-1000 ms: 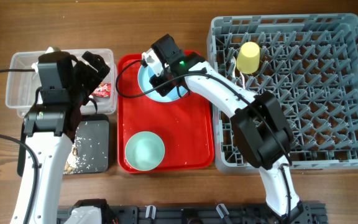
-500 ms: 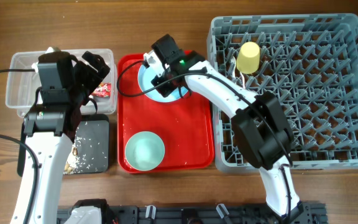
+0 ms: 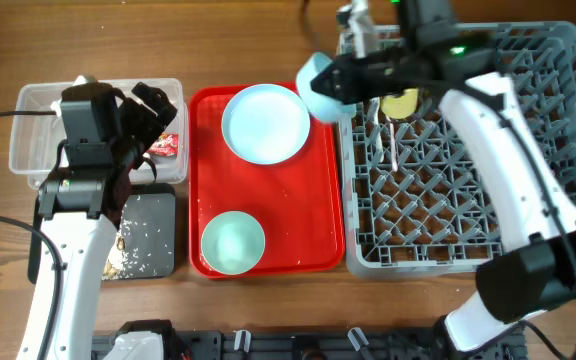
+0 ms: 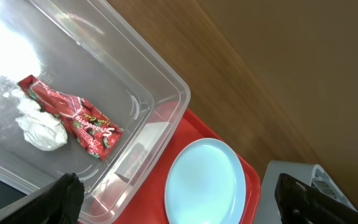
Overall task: Sort waste into correct bins and load items into the dishwasher rack
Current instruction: 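Lift the light-blue bowl and place it upside down in the rack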
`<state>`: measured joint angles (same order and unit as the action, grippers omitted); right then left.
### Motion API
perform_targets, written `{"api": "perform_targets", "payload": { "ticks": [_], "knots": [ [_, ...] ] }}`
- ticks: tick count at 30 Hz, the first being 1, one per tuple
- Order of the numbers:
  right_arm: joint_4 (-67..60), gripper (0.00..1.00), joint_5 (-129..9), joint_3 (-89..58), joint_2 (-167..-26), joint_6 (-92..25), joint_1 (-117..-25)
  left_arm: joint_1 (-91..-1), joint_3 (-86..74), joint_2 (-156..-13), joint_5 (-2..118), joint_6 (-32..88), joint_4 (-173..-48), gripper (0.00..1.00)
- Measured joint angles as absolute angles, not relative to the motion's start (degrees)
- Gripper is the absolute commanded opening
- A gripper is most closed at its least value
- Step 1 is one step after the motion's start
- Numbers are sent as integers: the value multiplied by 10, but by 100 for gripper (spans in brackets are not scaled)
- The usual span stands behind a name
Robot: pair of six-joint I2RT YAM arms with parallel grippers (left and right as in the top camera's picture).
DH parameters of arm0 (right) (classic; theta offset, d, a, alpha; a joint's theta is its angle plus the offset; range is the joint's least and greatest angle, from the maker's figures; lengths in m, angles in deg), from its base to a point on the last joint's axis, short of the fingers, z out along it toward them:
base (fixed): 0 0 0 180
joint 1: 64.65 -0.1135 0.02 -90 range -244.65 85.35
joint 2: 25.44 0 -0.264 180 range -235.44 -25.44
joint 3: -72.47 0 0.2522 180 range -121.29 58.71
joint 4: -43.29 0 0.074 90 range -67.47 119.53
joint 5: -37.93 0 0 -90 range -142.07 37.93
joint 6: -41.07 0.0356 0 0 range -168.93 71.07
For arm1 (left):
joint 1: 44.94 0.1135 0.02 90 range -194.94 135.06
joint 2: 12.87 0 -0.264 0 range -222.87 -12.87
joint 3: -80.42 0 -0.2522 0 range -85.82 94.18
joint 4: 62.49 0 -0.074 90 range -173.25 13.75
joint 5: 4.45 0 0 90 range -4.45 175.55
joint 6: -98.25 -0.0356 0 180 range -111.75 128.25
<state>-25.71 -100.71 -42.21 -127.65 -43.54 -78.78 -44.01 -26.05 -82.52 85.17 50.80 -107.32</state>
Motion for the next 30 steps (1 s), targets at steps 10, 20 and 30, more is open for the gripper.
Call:
{"api": "perform_targets", "payload": {
  "ticks": [10, 20, 30],
  "knots": [
    [-313, 4, -1375, -253, -1277, -538, -618, -440, -261, -825, 852, 508, -1073, 100],
    [-317, 4, -1414, -14, -1277, -674, -496, -440, -261, -825, 852, 508, -1073, 100],
    [-258, 34, -1378, 34, -1277, -707, -460, -440, -261, -825, 852, 508, -1073, 100]
  ]
}}
